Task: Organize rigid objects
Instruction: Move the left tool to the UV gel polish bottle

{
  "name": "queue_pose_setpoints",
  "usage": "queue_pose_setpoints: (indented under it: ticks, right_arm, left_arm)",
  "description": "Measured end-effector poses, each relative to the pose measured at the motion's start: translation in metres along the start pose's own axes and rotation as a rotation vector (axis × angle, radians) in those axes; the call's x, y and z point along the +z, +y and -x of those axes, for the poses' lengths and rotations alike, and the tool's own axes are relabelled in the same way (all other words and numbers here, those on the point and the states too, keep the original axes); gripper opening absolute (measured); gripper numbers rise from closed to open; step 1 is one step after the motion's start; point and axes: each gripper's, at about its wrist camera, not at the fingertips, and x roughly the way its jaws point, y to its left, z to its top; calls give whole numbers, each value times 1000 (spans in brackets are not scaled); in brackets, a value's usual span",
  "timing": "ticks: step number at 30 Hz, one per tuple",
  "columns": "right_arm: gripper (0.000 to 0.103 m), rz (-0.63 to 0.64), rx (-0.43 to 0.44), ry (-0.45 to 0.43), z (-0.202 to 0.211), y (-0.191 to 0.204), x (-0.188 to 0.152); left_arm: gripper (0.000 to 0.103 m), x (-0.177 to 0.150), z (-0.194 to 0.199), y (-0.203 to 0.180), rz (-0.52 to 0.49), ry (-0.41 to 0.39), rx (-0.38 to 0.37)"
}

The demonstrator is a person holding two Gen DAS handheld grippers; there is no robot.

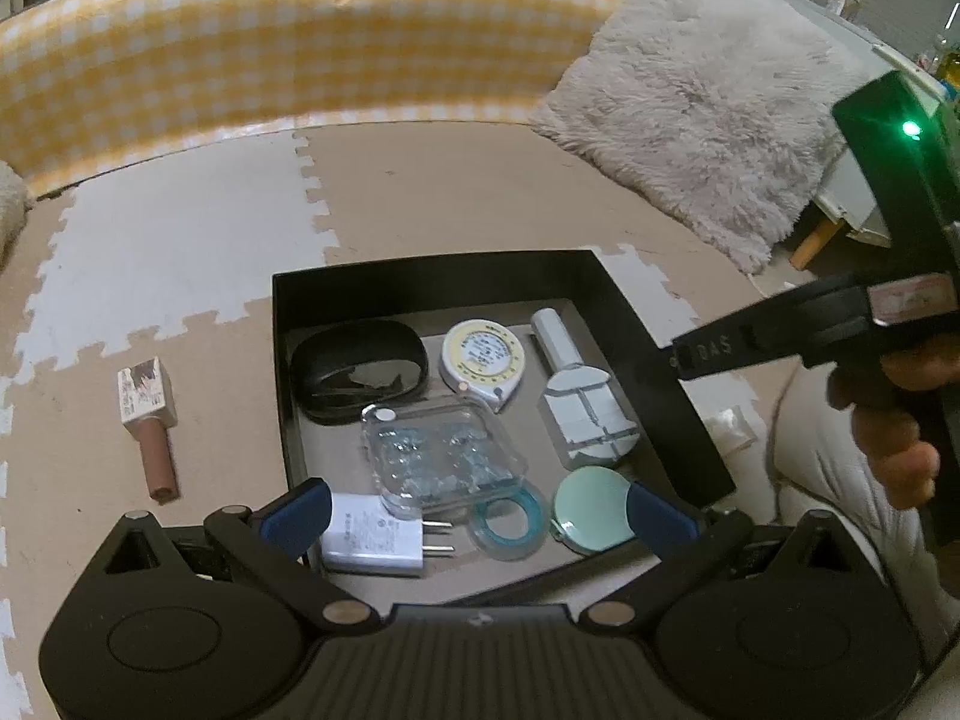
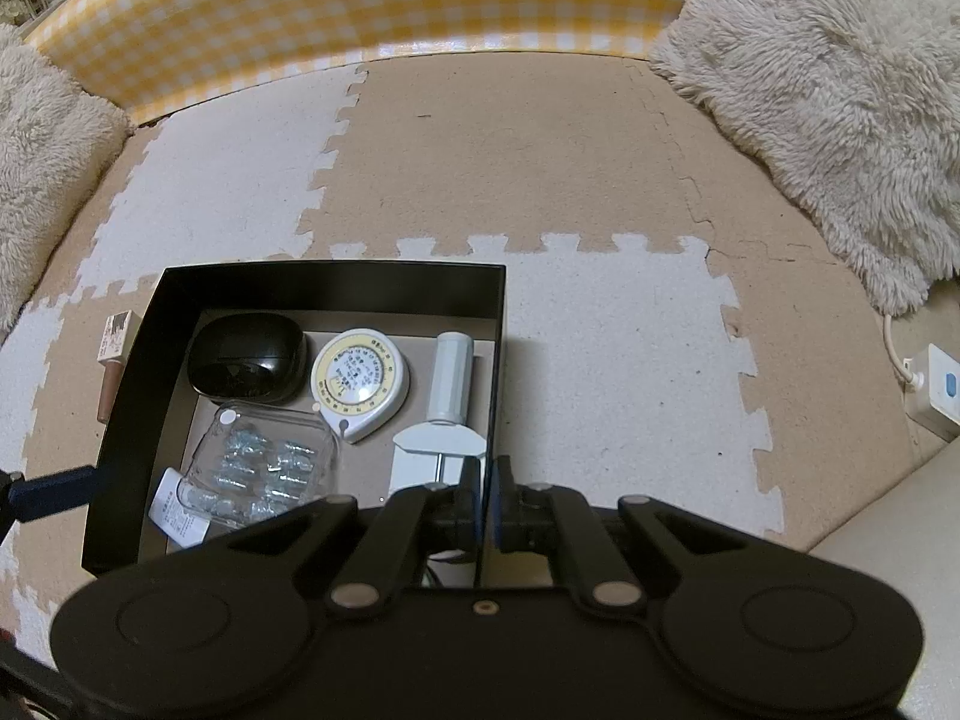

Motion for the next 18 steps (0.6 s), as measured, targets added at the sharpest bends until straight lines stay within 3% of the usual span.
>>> queue_pose_setpoints:
  ticks: [10, 18]
  right_arm:
    - [4, 0, 0, 0, 0, 0, 0]
    - [4, 1, 0, 0, 0, -1, 0]
  left_arm:
    - [103, -4, 19, 11, 1, -26, -29]
    - [103, -4, 37, 32, -3, -61, 5]
